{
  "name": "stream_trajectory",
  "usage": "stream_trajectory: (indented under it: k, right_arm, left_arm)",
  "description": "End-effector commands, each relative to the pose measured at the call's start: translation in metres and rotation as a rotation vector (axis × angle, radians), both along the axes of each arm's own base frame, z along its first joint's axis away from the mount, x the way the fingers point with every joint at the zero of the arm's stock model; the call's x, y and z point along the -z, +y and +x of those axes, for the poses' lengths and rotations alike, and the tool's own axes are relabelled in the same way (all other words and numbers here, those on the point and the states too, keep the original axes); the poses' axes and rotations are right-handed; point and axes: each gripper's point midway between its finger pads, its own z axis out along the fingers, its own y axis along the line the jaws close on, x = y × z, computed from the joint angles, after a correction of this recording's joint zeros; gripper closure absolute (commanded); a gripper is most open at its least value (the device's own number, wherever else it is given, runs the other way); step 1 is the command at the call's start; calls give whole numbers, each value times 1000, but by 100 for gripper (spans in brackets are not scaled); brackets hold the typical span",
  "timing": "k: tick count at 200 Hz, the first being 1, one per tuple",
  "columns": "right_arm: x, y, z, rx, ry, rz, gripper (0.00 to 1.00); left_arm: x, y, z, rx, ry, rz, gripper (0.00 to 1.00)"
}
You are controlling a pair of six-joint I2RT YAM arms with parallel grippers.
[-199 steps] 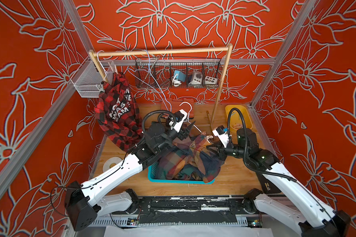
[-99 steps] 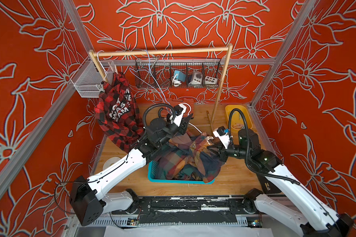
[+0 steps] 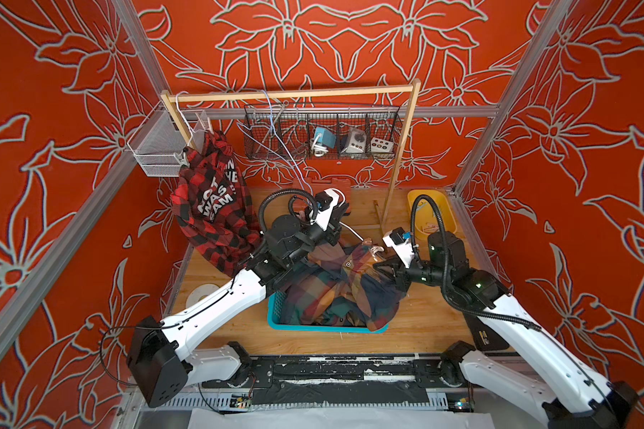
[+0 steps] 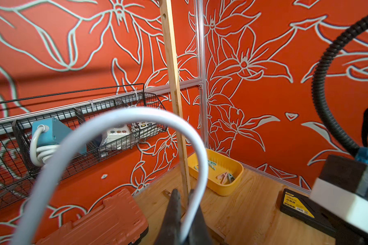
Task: Remove the clothespins securing long-sleeve shirts to the hanger
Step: Remove the clamp from the hanger.
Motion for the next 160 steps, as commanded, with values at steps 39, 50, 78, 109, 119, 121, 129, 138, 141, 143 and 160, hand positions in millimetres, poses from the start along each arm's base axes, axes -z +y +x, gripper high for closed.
stream_trajectory:
  k: [39, 50, 78, 109, 119, 121, 129, 138, 141, 143, 160]
  right_arm:
    - [-38, -7, -2, 22, -152, 37, 49]
    - [-43, -7, -3, 18, -177, 49, 47]
    - [-50, -4, -8, -21, -232, 82, 44]
    - [-55, -2, -13, -41, -317, 107, 42]
    - [-56, -4, -12, -19, -352, 103, 42]
    - [-56, -4, -11, -16, -355, 102, 42]
    - [-57, -4, -12, -15, -371, 98, 41]
    - [-57, -4, -12, -23, -381, 93, 40]
    - [-58, -3, -13, -26, -385, 94, 40]
    - [-57, -3, -13, -27, -387, 94, 40]
    - [-57, 0, -13, -37, -397, 86, 39]
  left_arm:
    - [15, 15, -4, -17, -12, 33, 100]
    - [17, 18, -5, -18, -6, 29, 100]
    - [17, 20, -7, -16, 1, 25, 100]
    - [13, 20, -4, -19, 3, 24, 100]
    - [13, 20, -3, -21, 4, 25, 100]
    - [13, 20, -3, -20, 4, 25, 100]
    - [13, 20, -3, -22, 5, 24, 100]
    - [14, 21, -2, -23, 7, 24, 100]
    - [14, 21, -2, -22, 9, 22, 100]
    - [13, 21, -2, -23, 7, 22, 100]
    - [13, 21, -2, -21, 11, 19, 100]
